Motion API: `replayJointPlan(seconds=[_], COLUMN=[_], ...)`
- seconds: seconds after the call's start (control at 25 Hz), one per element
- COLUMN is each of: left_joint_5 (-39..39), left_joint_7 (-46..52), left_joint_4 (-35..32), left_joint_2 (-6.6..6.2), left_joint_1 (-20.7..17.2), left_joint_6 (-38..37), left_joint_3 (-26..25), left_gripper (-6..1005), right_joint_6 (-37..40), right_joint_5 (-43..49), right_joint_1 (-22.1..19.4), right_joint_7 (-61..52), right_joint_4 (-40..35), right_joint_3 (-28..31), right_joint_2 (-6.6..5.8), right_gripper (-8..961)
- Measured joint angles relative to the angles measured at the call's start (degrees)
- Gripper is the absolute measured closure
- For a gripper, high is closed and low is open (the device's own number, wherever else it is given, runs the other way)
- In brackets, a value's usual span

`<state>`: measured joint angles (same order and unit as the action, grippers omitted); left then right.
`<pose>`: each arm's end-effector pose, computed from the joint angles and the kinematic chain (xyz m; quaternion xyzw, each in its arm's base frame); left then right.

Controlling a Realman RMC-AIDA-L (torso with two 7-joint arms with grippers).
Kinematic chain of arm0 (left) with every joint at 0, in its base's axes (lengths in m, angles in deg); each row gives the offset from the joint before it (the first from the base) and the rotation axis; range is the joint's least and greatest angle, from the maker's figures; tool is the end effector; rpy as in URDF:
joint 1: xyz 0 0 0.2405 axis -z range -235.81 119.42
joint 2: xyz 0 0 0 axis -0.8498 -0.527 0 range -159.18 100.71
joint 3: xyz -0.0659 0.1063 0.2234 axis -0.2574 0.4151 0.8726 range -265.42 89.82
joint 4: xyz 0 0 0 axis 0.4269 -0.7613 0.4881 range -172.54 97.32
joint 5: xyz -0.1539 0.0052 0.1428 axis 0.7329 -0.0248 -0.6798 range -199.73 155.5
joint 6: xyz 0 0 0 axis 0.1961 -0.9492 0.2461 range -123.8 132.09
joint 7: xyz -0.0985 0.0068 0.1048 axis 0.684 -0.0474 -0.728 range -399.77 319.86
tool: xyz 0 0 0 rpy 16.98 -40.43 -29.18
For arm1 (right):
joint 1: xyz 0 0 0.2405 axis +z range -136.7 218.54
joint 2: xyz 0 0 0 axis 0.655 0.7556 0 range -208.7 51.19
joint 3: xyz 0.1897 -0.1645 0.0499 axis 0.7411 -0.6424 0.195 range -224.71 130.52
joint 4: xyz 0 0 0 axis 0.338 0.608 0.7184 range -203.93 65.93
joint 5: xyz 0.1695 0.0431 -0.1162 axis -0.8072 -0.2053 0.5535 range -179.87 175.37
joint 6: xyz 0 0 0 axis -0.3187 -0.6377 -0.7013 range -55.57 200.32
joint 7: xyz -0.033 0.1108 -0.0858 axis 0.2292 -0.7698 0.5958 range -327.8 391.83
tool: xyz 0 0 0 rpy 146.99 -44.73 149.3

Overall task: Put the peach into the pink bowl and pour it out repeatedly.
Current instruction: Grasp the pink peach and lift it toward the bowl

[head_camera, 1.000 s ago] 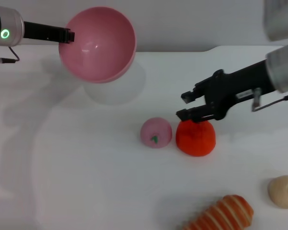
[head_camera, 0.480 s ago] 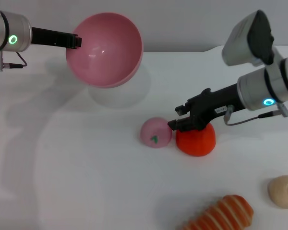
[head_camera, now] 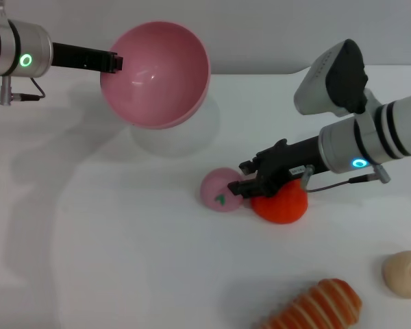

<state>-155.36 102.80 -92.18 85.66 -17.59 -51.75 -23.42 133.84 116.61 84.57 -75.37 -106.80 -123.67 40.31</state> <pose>-0.2037 0.4493 0.0371 -0.8451 -0.4160 -0.0774 0.3268 0.1969 0.3882 -0.0784 -0.9687 0.2184 0.0049 0.1175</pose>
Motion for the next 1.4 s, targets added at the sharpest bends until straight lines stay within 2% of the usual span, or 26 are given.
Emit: replayJointPlan(seconds=[0.64,1.08,1.4], left_joint_5=[0.0,0.0,0.0], left_joint_7=[-1.0,-1.4,-1.4], left_joint_4=[0.1,0.1,0.1], left_joint_2=[1.09,1.38,1.48], left_joint_1=[-0.3,-0.4,-0.4], left_joint_6=[0.0,-0.4,0.0], left_joint_3=[0.1,0.1,0.1], left_gripper=[952,952,952], right_joint_6=[-6.9,-9.5,-9.3], right_joint_5=[-6.0,-7.1,-7.1], right_joint_1=[1.0,2.1,2.2], right_joint_7=[1.5,1.2,1.3], right_joint_4=[3.9,6.2,6.0], right_joint_3=[-7.0,-7.5,-7.8], right_joint_2=[0.33,0.29,0.28], right_gripper=[499,506,826])
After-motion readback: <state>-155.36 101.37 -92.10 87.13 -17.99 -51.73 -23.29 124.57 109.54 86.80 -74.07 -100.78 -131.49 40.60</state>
